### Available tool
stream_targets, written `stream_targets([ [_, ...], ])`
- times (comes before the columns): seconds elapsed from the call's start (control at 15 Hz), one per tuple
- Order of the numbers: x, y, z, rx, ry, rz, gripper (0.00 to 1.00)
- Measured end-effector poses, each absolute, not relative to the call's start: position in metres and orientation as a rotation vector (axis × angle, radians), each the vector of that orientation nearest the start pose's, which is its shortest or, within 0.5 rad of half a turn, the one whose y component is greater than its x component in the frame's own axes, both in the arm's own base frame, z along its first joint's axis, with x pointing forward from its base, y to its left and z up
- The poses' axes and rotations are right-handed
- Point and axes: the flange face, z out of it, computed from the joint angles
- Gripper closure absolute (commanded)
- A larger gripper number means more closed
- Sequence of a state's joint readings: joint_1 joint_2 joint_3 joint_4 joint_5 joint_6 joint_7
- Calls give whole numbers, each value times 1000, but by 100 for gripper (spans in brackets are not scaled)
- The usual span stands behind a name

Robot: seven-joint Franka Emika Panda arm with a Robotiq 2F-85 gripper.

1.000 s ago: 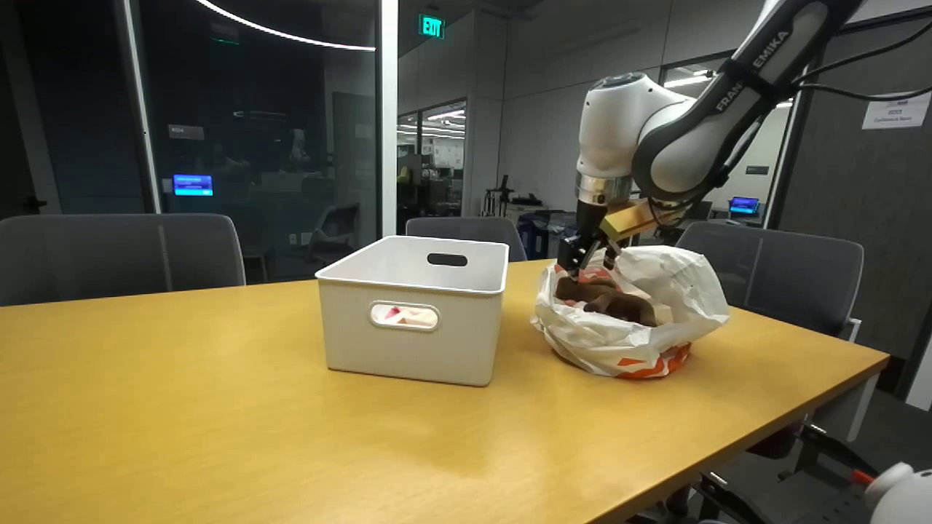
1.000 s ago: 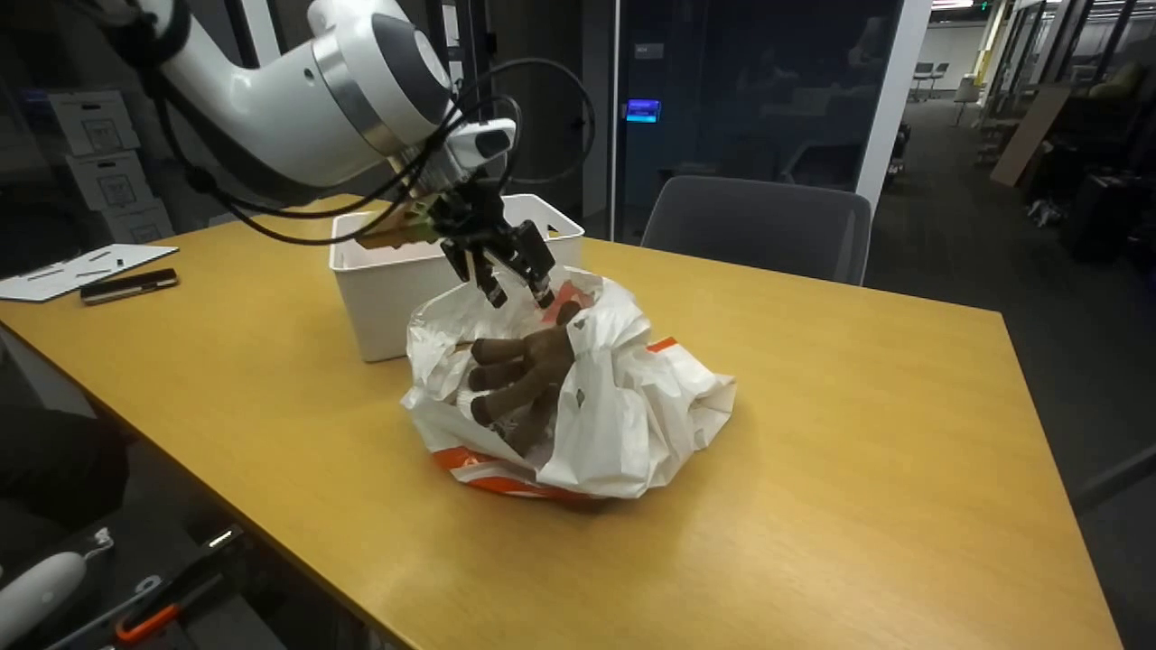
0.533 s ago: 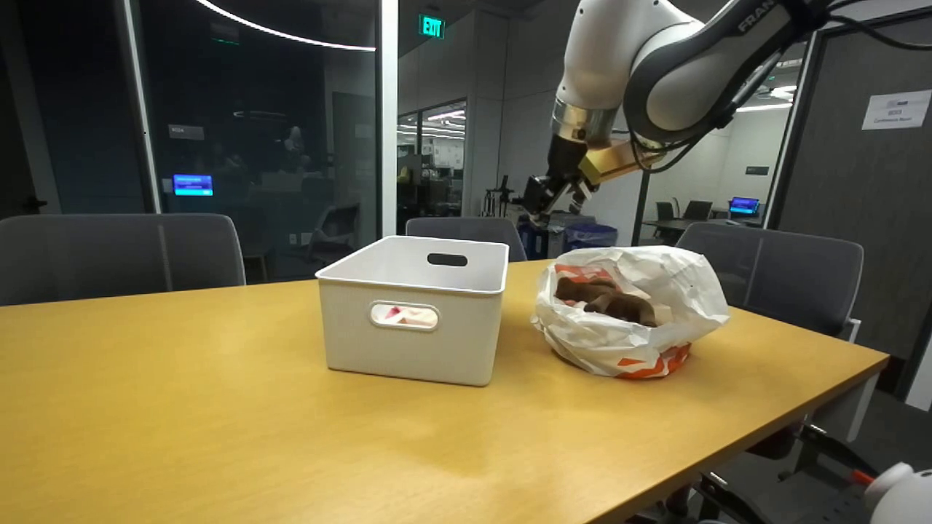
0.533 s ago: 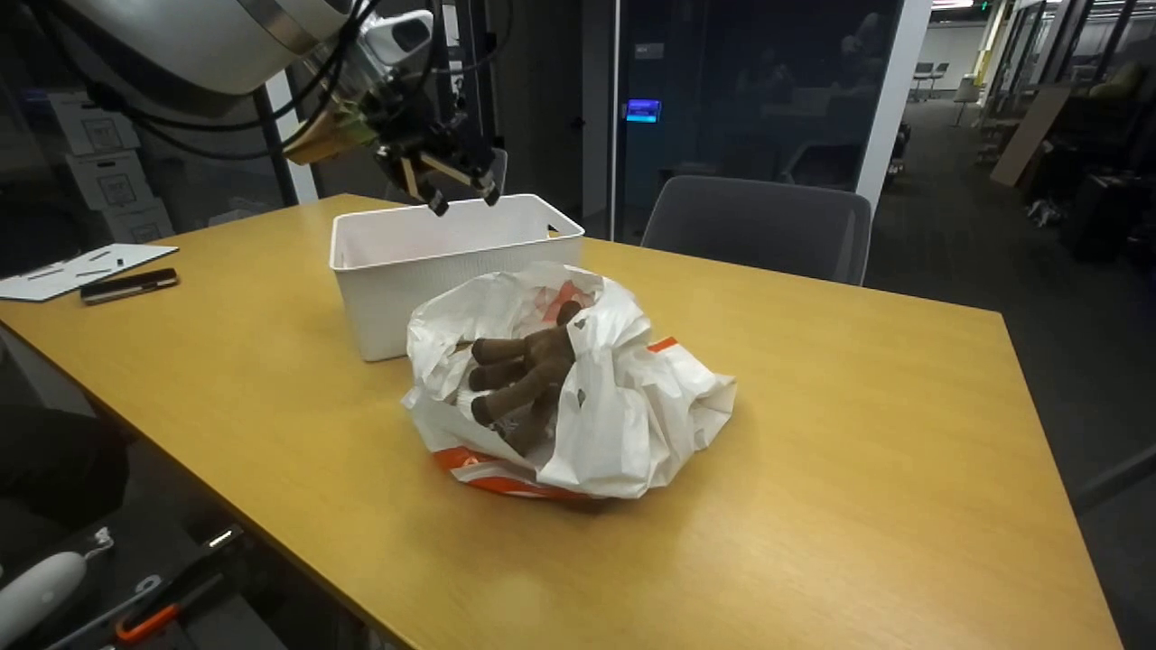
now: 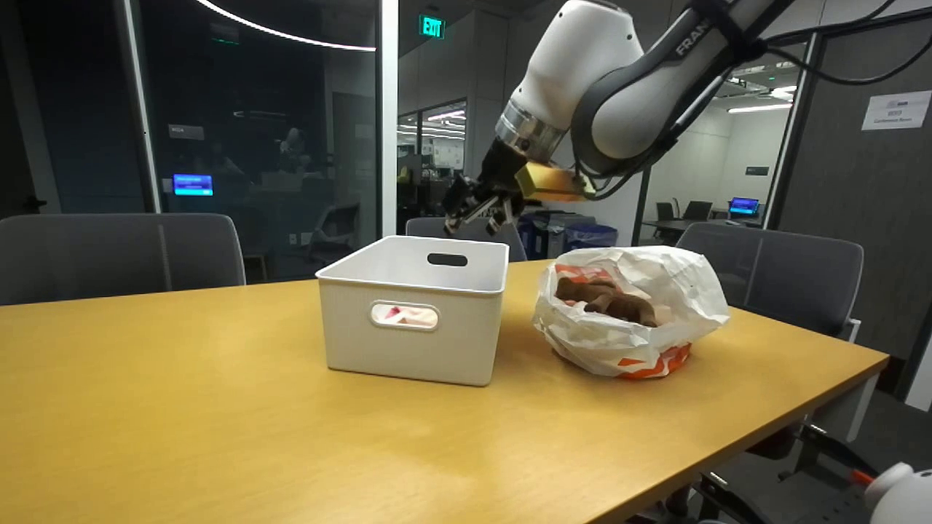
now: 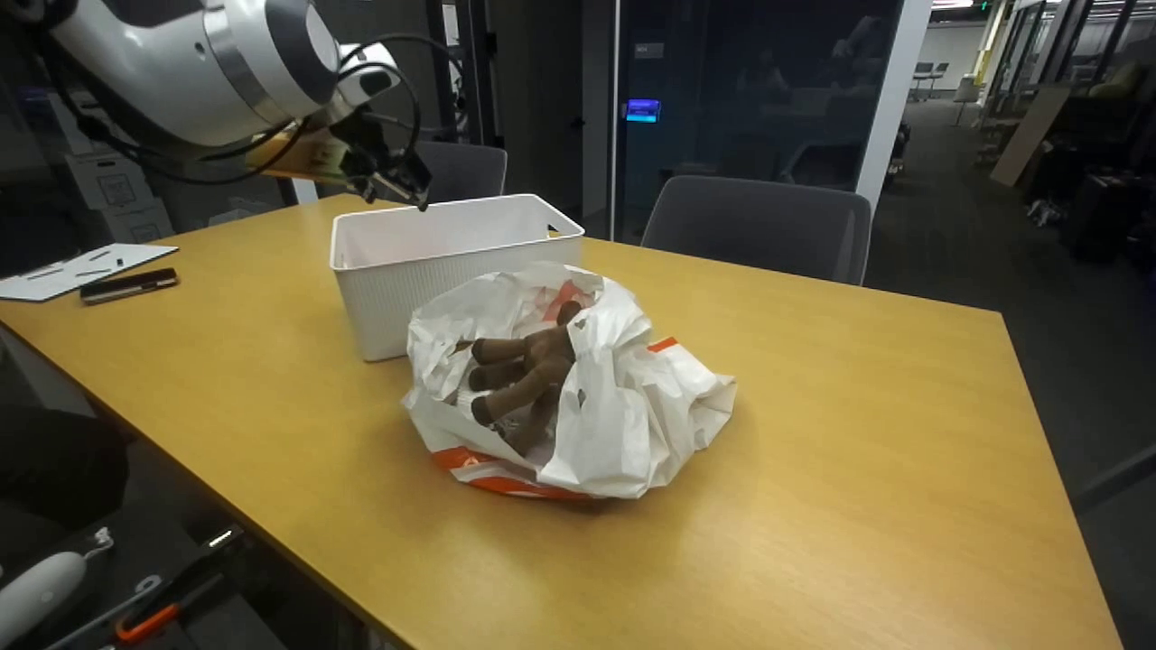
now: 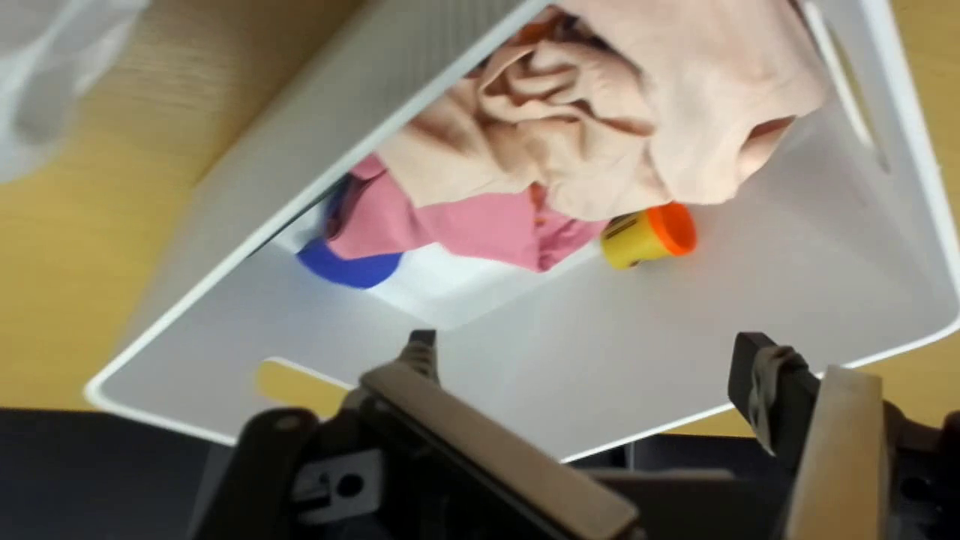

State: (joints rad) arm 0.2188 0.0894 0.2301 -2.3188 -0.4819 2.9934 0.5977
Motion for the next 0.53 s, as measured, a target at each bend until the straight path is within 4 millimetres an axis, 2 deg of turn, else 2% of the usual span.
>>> stream_targets([
  [0.33,497,311,272,-2735,-540,-665,0],
  [0.4,503,313,262,-2723,-563,-642,0],
  [0.53,518,315,258,-2702,-612,-628,0],
])
